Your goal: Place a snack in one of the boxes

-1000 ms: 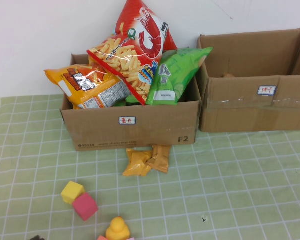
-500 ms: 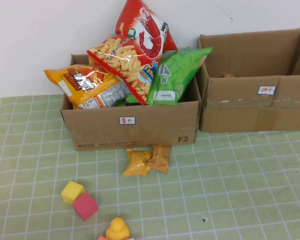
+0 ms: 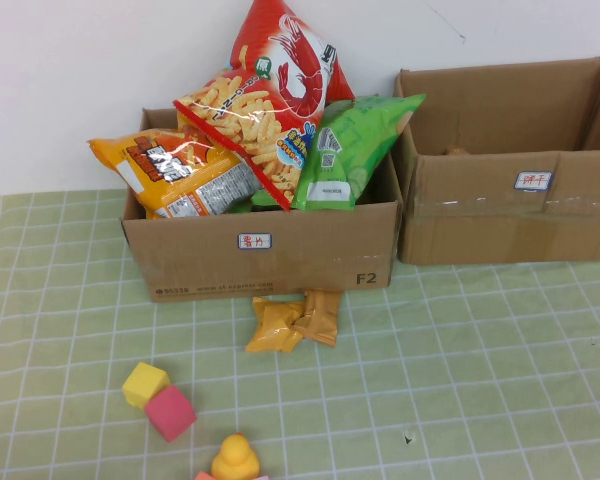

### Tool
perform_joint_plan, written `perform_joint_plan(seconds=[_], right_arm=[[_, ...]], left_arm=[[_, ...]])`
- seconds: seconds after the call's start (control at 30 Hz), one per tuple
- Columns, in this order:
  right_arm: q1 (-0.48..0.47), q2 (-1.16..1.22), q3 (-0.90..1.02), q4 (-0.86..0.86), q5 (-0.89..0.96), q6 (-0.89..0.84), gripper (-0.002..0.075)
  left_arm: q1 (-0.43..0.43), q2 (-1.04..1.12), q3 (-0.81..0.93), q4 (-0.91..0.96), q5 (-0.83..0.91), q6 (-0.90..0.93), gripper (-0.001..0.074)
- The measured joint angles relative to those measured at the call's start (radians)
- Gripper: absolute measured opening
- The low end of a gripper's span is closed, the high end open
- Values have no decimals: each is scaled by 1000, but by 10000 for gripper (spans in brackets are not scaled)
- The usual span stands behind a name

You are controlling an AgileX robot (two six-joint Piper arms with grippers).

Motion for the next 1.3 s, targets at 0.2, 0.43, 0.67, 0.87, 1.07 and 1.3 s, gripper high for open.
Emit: perform_joint_plan(seconds=[0.2,0.43,0.67,0.87,1.07,1.3], right_arm=[[0,0,0,0,0,0,-2],[0,0,0,0,0,0,-2],[0,0,0,0,0,0,-2],[0,0,0,0,0,0,-2],[0,0,0,0,0,0,-2],[0,0,0,0,0,0,-2]], left_arm=[[0,0,0,-2,4,-35,-2],[0,0,-2,-2,6,-36,-2],[0,-2,-2,-4,6,-36,-2],[0,-2,-2,-4,6,-36,-2],[0,-2,-2,-4,6,-36,-2],[0,-2,-2,-4,6,-36,-2]])
